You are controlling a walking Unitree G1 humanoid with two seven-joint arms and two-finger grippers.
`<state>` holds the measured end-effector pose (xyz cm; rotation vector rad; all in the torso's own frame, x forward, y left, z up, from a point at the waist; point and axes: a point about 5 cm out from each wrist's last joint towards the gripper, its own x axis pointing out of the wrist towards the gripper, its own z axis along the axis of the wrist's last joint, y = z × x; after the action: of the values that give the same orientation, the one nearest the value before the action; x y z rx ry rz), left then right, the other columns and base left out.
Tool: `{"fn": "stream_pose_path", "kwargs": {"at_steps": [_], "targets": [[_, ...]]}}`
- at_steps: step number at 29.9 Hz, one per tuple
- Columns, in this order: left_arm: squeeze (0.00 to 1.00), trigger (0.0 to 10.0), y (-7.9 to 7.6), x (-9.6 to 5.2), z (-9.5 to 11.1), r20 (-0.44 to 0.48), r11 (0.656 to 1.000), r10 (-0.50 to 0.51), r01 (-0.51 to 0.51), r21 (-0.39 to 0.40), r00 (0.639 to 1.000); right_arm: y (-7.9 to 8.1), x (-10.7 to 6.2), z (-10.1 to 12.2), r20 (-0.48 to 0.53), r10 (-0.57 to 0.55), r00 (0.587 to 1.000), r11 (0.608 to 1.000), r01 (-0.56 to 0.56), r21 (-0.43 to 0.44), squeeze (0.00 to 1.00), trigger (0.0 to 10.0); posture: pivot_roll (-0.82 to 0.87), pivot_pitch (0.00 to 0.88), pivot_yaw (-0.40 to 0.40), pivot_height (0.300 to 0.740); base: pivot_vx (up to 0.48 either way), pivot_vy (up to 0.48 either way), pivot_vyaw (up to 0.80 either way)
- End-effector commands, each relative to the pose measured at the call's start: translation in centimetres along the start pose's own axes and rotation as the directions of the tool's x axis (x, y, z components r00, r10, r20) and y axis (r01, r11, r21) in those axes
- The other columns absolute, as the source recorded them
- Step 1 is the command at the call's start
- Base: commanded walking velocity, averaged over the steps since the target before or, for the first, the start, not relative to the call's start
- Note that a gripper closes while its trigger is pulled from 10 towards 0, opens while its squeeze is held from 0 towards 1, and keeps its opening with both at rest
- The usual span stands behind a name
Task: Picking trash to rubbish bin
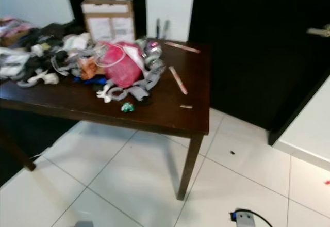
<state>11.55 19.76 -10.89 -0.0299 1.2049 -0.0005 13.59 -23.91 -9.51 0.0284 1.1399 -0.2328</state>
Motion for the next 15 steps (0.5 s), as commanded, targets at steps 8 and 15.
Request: {"fn": "stream_pose_path", "kwargs": {"at_steps": [8,15], "targets": [[0.00,10.0,0.09,-0.01,-0.04,0.000,1.000,0.010,-0.010,-0.010,1.000,-0.44,-0.03,-0.21,-0.030,-0.017,0.999,0.999,0.016,-0.044,0.00,10.0,0.03,0.053,-0.031,0.740,0.392,0.000,-0.20],[0.00,10.0,0.20,-0.03,0.04,0.007,1.000,0.014,-0.014,-0.012,1.000,-0.50,-0.06,-0.47,-0.033,-0.023,0.999,0.999,0.022,-0.032,0.00,10.0,0.03,0.056,-0.030,0.740,0.000,0.000,-0.80]]}}
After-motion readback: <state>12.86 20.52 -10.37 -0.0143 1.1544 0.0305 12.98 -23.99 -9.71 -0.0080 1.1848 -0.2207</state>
